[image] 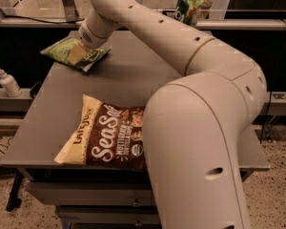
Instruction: Move green jalapeno chip bag near brown chip bag
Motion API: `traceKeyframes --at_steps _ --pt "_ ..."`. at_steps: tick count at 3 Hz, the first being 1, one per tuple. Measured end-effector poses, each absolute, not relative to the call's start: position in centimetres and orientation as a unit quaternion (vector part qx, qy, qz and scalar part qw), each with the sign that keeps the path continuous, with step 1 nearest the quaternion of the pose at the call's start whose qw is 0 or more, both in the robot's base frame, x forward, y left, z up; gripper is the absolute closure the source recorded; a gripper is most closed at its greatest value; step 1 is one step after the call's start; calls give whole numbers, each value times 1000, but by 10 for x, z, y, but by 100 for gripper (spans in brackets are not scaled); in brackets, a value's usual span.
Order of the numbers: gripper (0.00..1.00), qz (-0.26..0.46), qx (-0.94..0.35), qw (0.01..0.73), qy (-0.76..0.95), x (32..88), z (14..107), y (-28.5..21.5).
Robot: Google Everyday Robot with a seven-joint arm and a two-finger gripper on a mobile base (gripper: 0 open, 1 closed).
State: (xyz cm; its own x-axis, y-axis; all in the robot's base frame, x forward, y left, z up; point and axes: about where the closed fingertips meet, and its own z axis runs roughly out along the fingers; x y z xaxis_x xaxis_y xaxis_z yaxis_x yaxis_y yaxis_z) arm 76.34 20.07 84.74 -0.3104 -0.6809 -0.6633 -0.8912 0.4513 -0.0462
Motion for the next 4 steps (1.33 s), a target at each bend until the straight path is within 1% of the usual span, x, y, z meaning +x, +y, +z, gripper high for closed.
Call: traceKeyframes --at_steps 2,3,4 --pt "84 161 -493 312 796 763 848 192" --pt "100 138 -490 325 797 764 865 180" --pt "100 101 -479 341 802 762 893 153"
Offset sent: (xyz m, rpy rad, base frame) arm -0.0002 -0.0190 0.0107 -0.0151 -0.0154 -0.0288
